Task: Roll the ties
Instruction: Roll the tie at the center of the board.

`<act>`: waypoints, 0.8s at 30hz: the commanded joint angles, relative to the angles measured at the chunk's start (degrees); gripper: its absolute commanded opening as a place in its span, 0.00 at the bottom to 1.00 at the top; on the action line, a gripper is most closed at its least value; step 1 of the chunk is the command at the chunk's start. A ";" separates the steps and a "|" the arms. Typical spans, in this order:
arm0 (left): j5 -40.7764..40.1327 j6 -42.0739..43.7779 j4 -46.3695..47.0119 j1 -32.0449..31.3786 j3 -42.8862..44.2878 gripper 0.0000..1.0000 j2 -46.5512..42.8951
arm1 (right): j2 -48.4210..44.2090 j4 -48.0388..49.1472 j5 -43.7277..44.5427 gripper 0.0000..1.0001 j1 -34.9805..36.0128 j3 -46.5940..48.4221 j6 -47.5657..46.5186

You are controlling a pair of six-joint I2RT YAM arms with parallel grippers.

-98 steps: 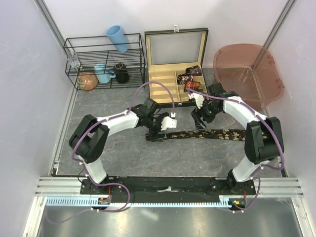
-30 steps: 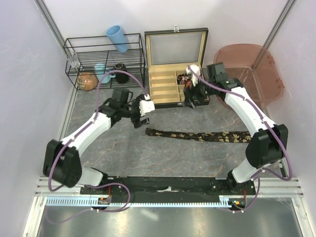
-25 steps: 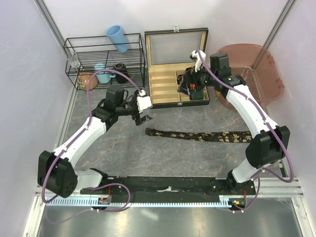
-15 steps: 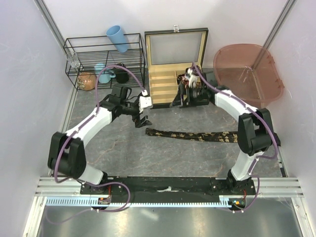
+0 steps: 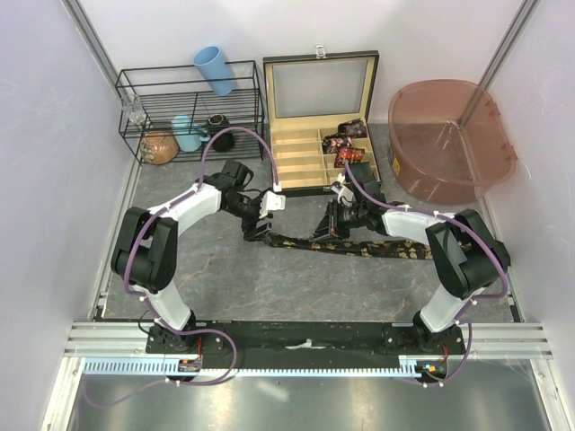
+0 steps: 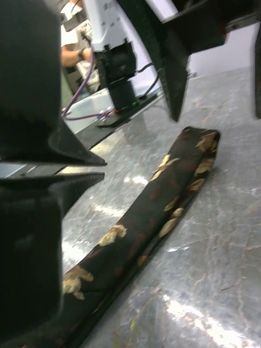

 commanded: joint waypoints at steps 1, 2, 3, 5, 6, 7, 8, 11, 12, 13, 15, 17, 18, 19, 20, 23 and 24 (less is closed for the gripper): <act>-2.65 2.62 1.15 -2.25 -0.45 0.83 0.64 | -0.32 8.17 3.05 0.08 0.53 -0.15 4.37; -3.44 1.31 2.03 -2.95 -0.81 0.83 0.73 | 1.17 8.35 3.14 0.06 0.62 0.20 4.38; -4.66 0.78 2.48 -3.30 -1.07 0.83 0.91 | 1.97 8.36 3.23 0.04 0.71 0.90 4.29; -5.55 -0.71 3.70 -3.92 -1.51 0.83 1.08 | 3.81 8.70 2.96 0.03 0.80 1.78 3.94; -6.25 -1.16 3.80 -4.10 -1.69 0.82 1.08 | 4.25 8.97 2.96 0.03 1.15 2.22 3.94; -6.61 -1.33 3.97 -4.18 -1.86 0.82 1.17 | 4.78 9.15 2.96 0.02 1.41 2.49 4.02; -6.78 -1.68 4.06 -4.27 -2.21 0.82 1.17 | 5.74 9.49 2.88 0.02 1.85 2.66 4.72; -7.66 -1.86 4.06 -4.45 -3.00 0.82 1.26 | 6.54 11.16 3.75 0.02 4.04 3.02 5.60; -8.10 -2.04 4.24 -4.36 -3.10 0.81 1.26 | 6.81 11.69 4.02 0.02 4.92 3.45 5.95; -8.36 -2.30 4.24 -4.36 -3.44 0.80 1.35 | 7.16 12.04 4.28 0.02 5.28 3.72 6.13; -8.54 -2.39 4.15 -4.36 -3.80 0.77 1.35 | 8.56 12.66 4.90 0.02 5.80 4.60 7.10; -8.89 -2.04 4.15 -4.54 -4.50 0.75 1.17 | 9.96 13.89 5.07 0.02 5.98 5.12 7.71; -9.16 -1.78 4.15 -4.71 -4.68 0.73 1.17 | 10.49 14.15 5.16 0.02 6.42 5.39 8.15; -9.33 -1.51 4.06 -4.80 -5.11 0.73 1.09 | 11.63 13.72 5.25 0.02 6.60 5.83 8.15; -9.51 -1.51 4.15 -4.80 -5.21 0.73 1.00 | 12.16 13.11 5.51 0.02 6.86 6.27 7.89; -9.86 -1.60 4.15 -4.71 -5.64 0.72 1.00 | 13.66 11.52 7.79 0.01 6.86 6.18 6.49; -9.95 -1.60 4.32 -4.80 -5.82 0.72 1.08 | 14.19 10.91 8.41 0.00 6.86 6.27 5.96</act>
